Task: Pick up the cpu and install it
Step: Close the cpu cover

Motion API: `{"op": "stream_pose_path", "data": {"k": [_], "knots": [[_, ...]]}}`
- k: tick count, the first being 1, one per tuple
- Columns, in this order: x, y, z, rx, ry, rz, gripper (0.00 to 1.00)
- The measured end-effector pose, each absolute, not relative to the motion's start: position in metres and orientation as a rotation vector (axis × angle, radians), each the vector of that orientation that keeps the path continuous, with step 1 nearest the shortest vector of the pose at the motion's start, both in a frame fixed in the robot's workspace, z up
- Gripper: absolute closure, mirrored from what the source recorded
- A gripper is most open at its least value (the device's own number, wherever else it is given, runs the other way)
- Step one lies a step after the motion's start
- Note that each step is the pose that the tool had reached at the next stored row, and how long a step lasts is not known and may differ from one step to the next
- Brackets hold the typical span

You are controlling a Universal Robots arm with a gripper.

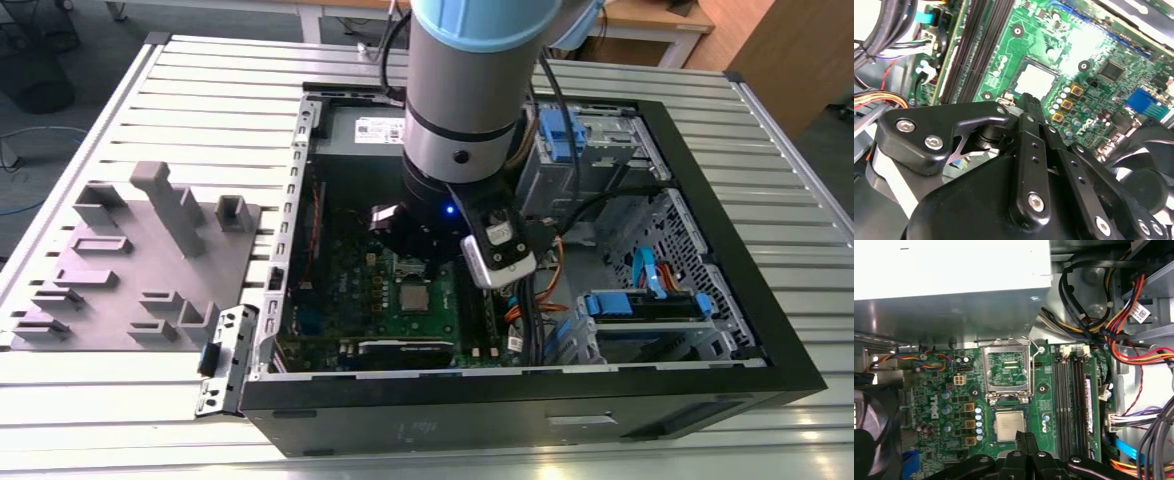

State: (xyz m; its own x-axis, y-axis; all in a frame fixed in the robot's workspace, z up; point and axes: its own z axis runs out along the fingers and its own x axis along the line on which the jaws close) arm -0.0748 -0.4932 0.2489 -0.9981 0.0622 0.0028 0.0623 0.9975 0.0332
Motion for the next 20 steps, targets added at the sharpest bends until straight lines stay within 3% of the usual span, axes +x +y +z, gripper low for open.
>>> {"op": "stream_pose_path", "data": {"k": [20], "knots": [[-0.058, -0.493, 0.247, -0.065, -3.138, -0.052, 0.89]]}}
